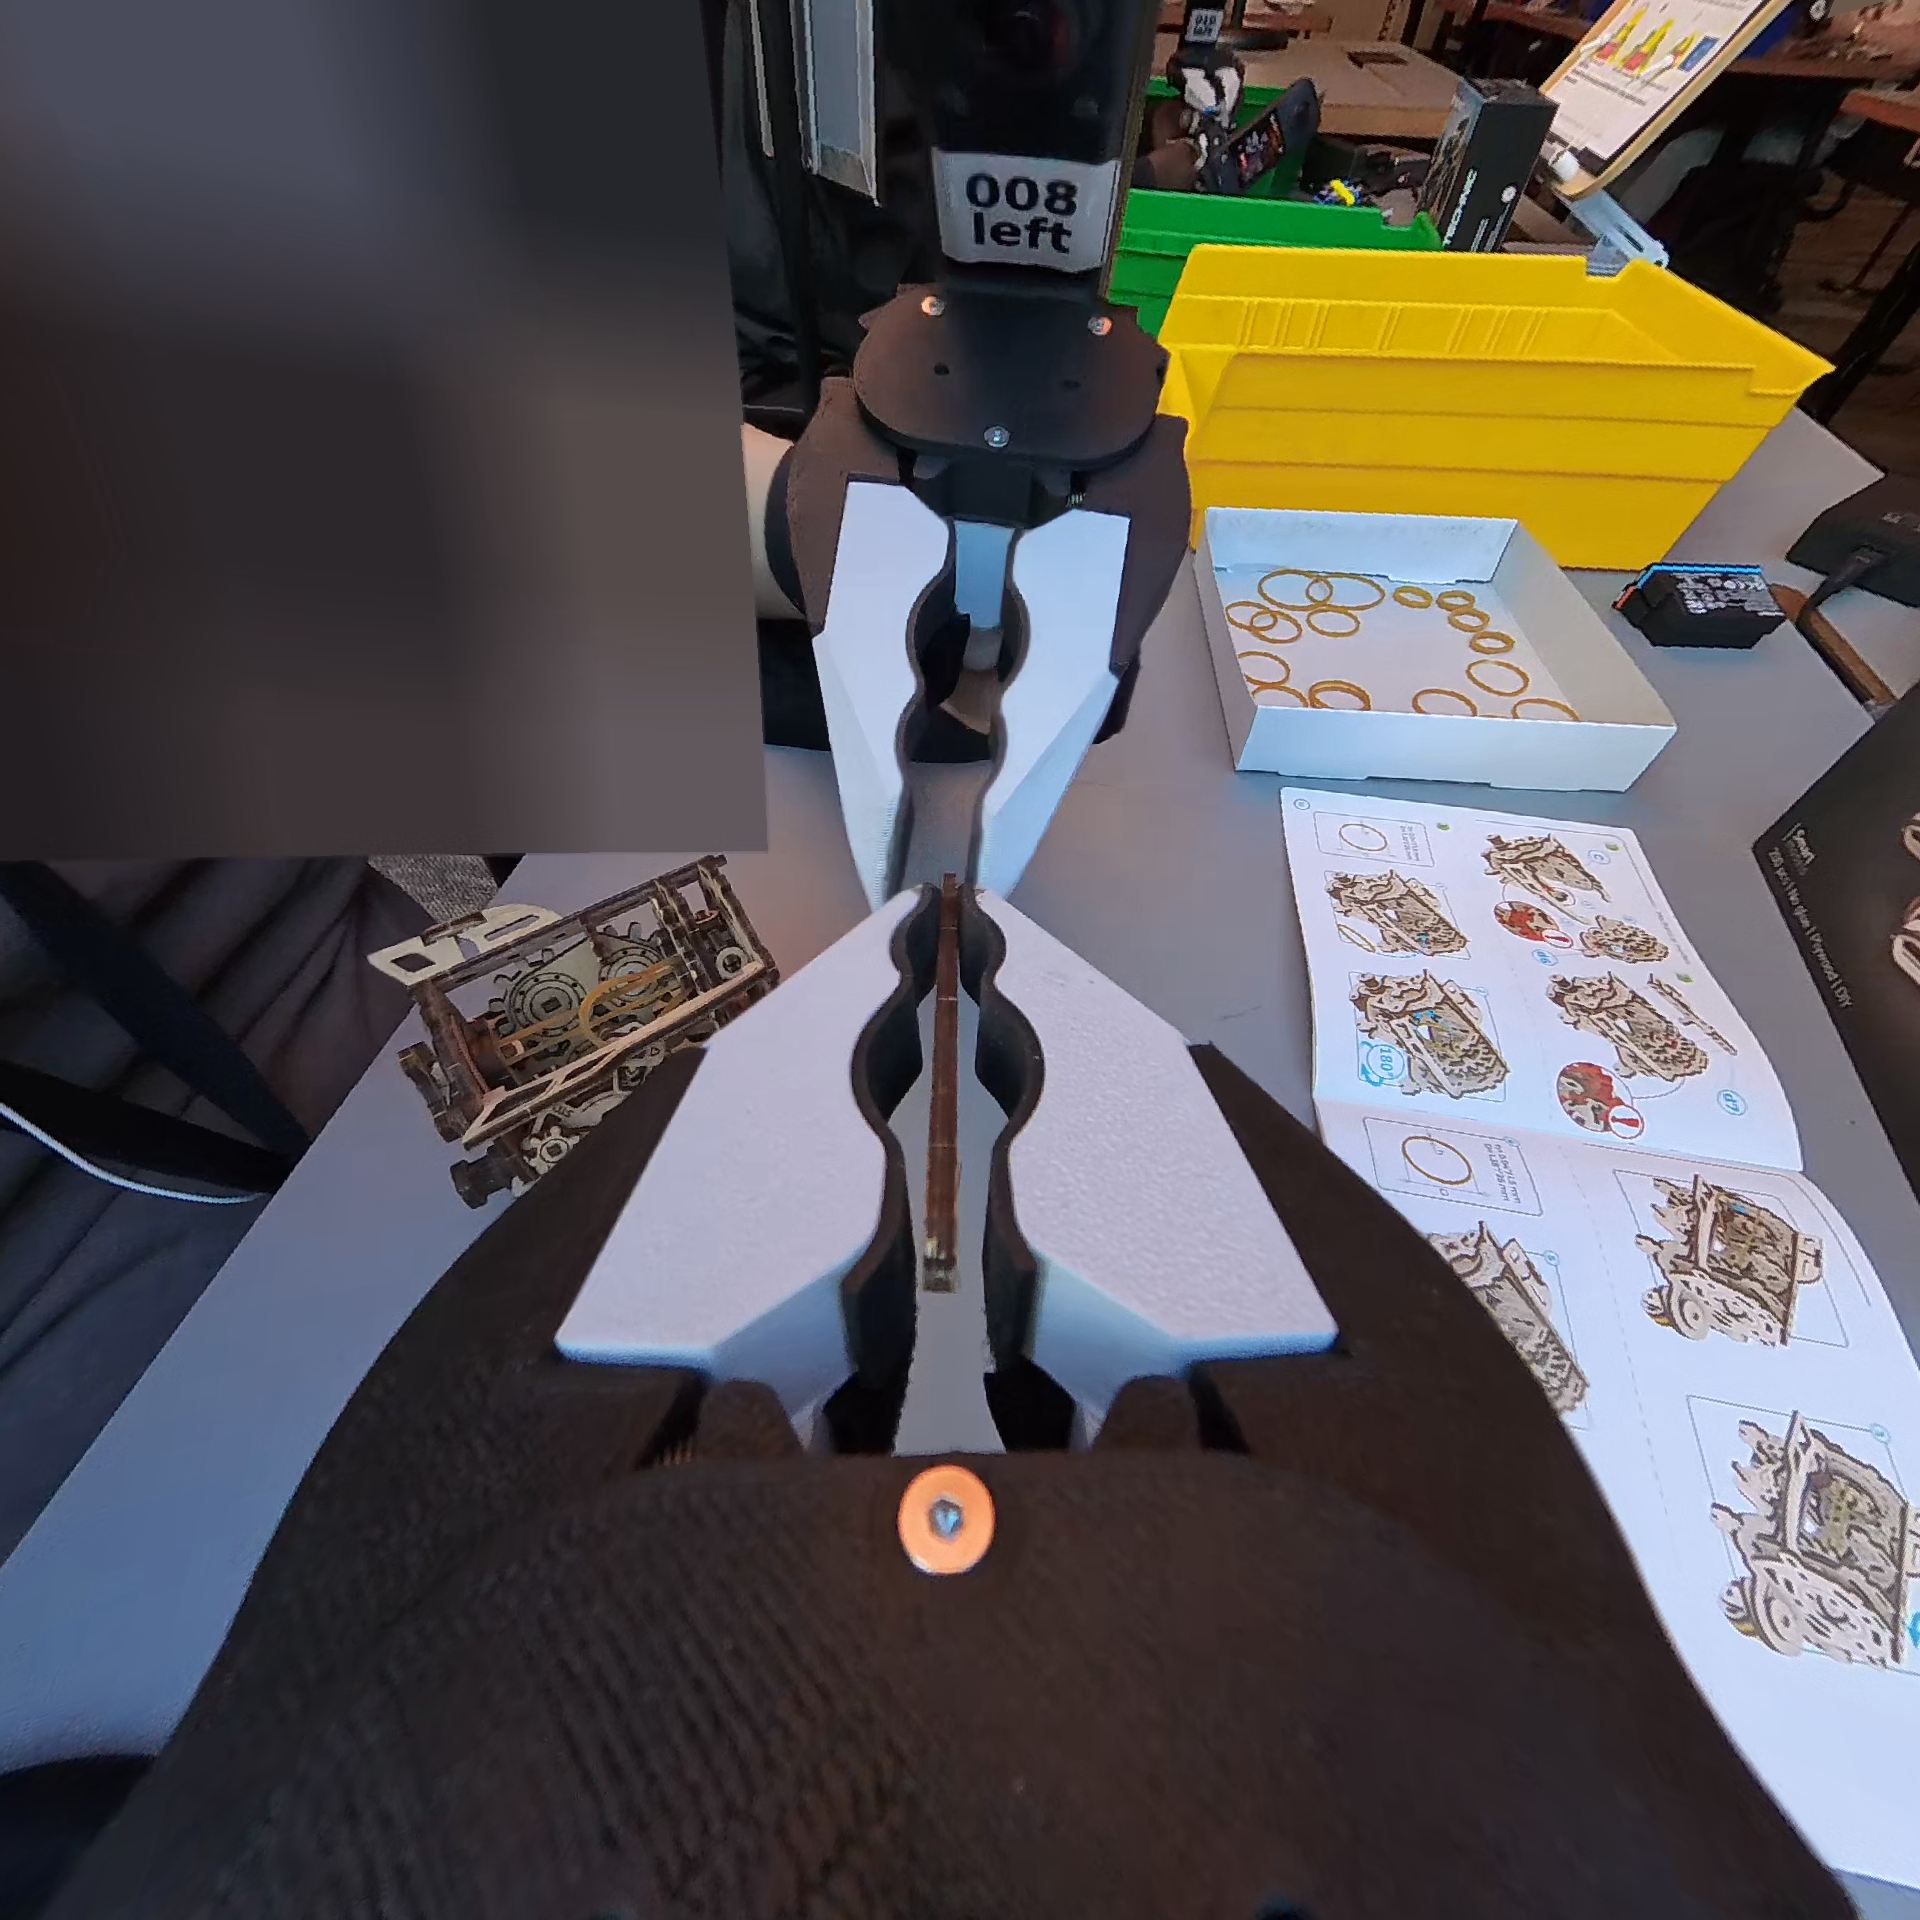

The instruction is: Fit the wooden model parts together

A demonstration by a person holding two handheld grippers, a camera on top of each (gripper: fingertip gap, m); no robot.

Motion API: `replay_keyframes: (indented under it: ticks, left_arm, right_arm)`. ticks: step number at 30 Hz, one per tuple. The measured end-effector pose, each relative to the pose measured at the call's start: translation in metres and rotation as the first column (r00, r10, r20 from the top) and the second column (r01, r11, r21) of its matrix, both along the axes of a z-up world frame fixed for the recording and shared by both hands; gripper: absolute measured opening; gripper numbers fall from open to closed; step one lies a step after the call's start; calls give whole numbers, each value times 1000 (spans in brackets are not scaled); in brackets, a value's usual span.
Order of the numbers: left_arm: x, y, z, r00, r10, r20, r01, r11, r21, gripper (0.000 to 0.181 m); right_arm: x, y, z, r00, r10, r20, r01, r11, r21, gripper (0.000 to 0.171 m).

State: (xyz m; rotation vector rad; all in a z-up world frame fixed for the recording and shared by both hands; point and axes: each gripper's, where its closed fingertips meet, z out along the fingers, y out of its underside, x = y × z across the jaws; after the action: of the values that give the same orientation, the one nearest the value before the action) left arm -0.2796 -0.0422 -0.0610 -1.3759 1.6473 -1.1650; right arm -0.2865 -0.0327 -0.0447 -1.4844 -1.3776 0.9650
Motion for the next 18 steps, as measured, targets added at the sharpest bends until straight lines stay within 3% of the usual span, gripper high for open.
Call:
replay_keyframes:
  ticks: [1,2,4,7,8,12,16,18]
  left_arm:
    - [-2,-1,-1,1000,-16,2,16,1000,3,17]
    - [-4,0,-2,1000,-26,4,26,1000,11,18]
    - [-9,1,-5,999,-45,6,45,999,15,40]
    - [-27,-19,-11,973,-230,19,231,969,-85,80]
    - [-32,-23,-15,962,-274,17,274,954,-122,80]
    - [-34,-42,-35,926,-377,-20,369,914,-165,120]
    - [-25,-58,-59,897,-426,-120,410,902,-134,139]
    - [-24,-63,-69,879,-449,-164,428,892,-148,135]
  right_arm:
    - [1,-1,1,1000,5,-9,-5,1000,-6,1]
    - [1,-2,1,1000,14,-17,-15,1000,-22,1]
    - [3,-5,2,999,33,-29,-34,999,-36,1]
    - [3,-23,5,994,104,-31,-106,992,-68,0]
    - [3,-33,5,989,147,-23,-148,986,-78,1]
    - [0,-61,-13,960,259,104,-252,965,-77,1]
    - [-3,-73,-24,934,318,163,-303,947,-108,1]
    - [-5,-75,-28,927,328,181,-313,944,-108,1]
